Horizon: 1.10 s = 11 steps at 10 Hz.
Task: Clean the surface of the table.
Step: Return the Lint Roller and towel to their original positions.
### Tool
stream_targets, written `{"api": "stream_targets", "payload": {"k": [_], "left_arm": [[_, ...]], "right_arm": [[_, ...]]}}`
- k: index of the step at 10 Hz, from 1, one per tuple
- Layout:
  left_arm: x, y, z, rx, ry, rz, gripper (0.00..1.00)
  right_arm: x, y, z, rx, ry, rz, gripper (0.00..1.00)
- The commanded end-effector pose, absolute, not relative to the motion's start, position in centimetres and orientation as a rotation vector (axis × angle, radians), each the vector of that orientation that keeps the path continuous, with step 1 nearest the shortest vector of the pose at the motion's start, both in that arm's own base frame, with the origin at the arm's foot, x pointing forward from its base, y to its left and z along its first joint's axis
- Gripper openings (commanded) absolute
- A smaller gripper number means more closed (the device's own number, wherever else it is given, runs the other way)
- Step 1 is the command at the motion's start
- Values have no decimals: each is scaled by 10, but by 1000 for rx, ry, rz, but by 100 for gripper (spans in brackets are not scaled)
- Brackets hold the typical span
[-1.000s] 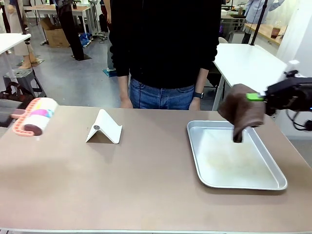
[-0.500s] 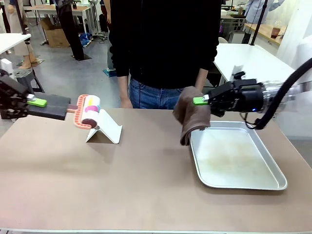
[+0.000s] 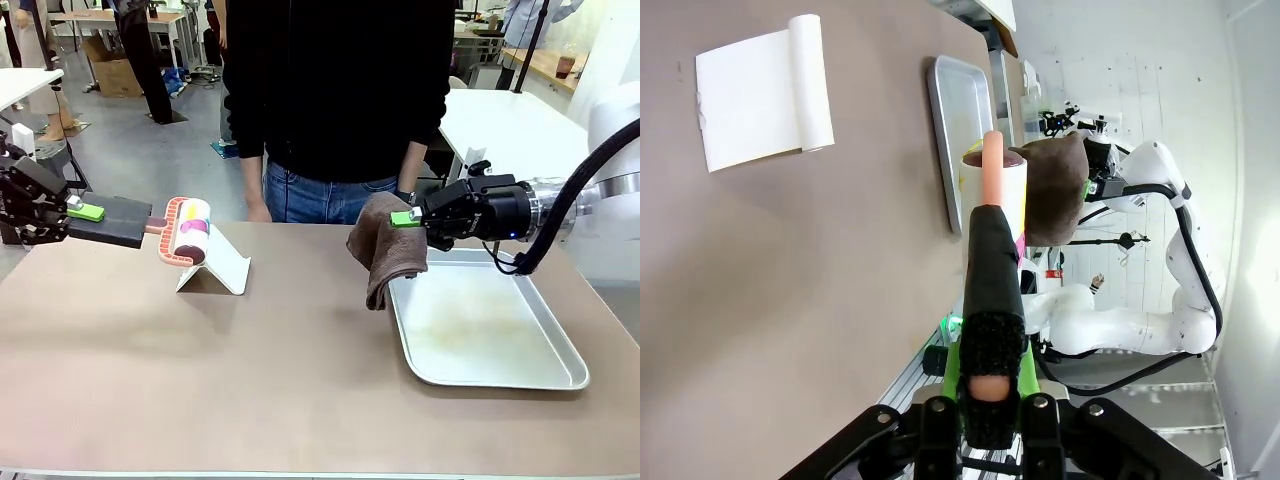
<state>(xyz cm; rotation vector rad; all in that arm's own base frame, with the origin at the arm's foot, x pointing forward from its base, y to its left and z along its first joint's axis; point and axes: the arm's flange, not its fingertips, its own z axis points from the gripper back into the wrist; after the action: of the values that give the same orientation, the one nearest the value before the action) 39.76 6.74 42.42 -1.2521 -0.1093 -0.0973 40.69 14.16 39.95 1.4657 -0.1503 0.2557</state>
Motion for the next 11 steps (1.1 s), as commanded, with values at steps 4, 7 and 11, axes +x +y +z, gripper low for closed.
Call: {"api": "stream_targets", "payload": {"k": [4, 7, 11], "left_arm": [[435, 25, 451, -1159, -124, -127, 22], [466, -5, 449, -1063, -58, -120, 22], [494, -19, 428, -968, -14, -93, 22]], "right_arm": [[437, 196, 396, 1371, -262, 217, 7], [452, 241, 380, 1311, -283, 186, 7], [466, 286, 344, 1072, -173, 197, 7]]}}
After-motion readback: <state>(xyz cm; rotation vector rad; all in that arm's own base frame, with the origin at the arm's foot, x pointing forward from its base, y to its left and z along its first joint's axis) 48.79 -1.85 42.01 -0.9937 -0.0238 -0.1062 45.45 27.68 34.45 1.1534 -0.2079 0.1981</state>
